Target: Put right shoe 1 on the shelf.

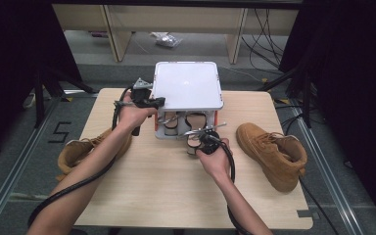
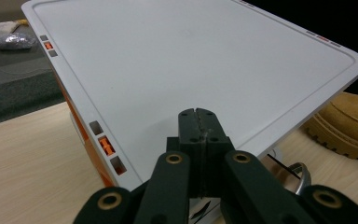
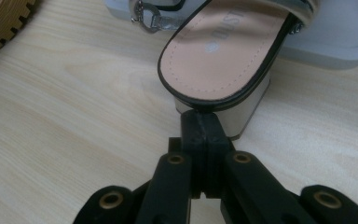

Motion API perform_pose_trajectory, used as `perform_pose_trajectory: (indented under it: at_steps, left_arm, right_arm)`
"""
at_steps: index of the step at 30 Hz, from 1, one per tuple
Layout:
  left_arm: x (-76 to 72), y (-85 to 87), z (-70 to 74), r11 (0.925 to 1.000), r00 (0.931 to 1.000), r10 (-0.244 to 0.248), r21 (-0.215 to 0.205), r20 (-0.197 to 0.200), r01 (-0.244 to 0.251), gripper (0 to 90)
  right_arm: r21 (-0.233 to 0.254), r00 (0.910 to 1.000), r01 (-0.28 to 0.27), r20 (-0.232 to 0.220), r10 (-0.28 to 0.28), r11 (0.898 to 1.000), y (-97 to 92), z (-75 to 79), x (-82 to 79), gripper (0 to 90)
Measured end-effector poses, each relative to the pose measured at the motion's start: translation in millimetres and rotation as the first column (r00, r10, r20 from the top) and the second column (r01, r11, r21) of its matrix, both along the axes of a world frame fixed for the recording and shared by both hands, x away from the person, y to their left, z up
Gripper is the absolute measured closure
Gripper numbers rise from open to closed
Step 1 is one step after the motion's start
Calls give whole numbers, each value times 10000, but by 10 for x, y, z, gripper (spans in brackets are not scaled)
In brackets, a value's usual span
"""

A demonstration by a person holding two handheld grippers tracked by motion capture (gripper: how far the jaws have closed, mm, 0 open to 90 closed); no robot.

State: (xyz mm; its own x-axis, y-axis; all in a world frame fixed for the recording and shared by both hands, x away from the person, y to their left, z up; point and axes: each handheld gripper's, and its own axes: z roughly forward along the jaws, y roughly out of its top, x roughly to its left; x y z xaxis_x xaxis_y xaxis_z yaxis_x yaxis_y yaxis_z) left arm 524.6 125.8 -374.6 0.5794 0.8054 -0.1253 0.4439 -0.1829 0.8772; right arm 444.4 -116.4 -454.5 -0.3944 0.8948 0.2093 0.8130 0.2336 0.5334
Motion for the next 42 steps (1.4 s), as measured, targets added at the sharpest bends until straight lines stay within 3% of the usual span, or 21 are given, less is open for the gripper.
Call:
perform_pose_trajectory:
  at_steps: [1, 5, 6, 8, 9, 16, 17, 19, 20, 21, 23, 24, 26, 29, 33, 35, 39, 41, 42]
  left_arm:
    - [-1, -2, -1, 10000, 10000, 5, -22, 11, -5, 896]
    - [0, 1, 0, 10000, 10000, -5, 0, 1, 5, 896]
    - [0, 0, 0, 10000, 10000, -11, 5, 3, 11, 896]
    - [0, 1, 0, 10000, 10000, -10, 3, 5, 10, 896]
    - [1, 1, -1, 10000, 10000, -12, -3, 3, 12, 896]
    - [1, 2, -2, 10000, 10000, -13, -12, 7, 13, 896]
    - [0, 2, -2, 10000, 10000, -8, -16, 16, 8, 896]
    - [-1, 0, -3, 10000, 10000, -9, -23, 27, 9, 896]
    - [-1, 0, -2, 10000, 10000, -19, -2, 34, 19, 896]
    - [-1, -1, -2, 10000, 10000, -17, -6, 31, 17, 896]
    - [-2, -1, -2, 10000, 10000, -15, -3, 34, 15, 896]
    - [-2, -1, -3, 10000, 10000, -16, 0, 54, 16, 896]
    - [-4, 1, 1, 10000, 10000, 6, 44, 10, -6, 896]
    - [-3, -2, -3, 10000, 10000, -14, 13, 60, 14, 896]
    - [-4, -4, -1, 10000, 10000, -8, 63, 65, 7, 896]
    - [-4, -5, -2, 10000, 10000, -1, 52, 67, 0, 896]
    - [-3, -2, -4, 10000, 10000, -11, 27, 73, 11, 896]
    - [-1, -1, -3, 10000, 10000, -34, 13, 50, 34, 896]
    - [-2, -2, -3, 10000, 10000, -28, 28, 64, 28, 896]
  right_arm:
    - [27, 9996, -192, 217, 191, 9998, -5, -5, 19, 900]
    - [58, 9996, -14, 268, 13, 10000, 37, 28, 49, 900]
    - [60, 9984, -42, 568, 38, 10000, 38, 19, 68, 900]
    - [81, 9988, 272, 395, -275, 9996, 57, 50, 85, 900]
    - [61, 9973, 154, 720, -158, 9999, 49, 45, 112, 900]
    - [-68, 9969, 272, 735, -267, 9996, 56, 42, 203, 900]
    - [-76, 9963, 507, 704, -500, 9987, 72, 36, 206, 900]
    - [-93, 9954, 398, 880, -388, 9992, 64, 30, 238, 900]
    - [3, 9948, 636, 798, -634, 9980, 83, 28, 244, 900]
    - [-122, 9936, 521, 1014, -506, 9986, 77, 25, 268, 900]
    - [-63, 9937, 759, 836, -751, 9971, 103, 28, 276, 900]
    - [-41, 9921, 690, 1055, -682, 9976, 103, 19, 291, 900]
    - [-124, 9926, 740, 975, -724, 9972, 108, 10, 303, 900]
    - [-147, 9898, 753, 1225, -730, 9971, 89, -1, 324, 900]
    - [49, 9881, 1118, 1053, -1117, 9937, 112, 17, 335, 900]
    - [-244, 9869, 966, 1321, -926, 9950, 94, 9, 355, 900]
    - [-101, 9843, 1270, 1245, -1248, 9919, 110, 4, 385, 900]
    - [-202, 9850, 1049, 1400, -1011, 9943, 98, -14, 413, 900]
    - [-91, 9842, 1193, 1326, -1171, 9928, 112, -3, 410, 900]
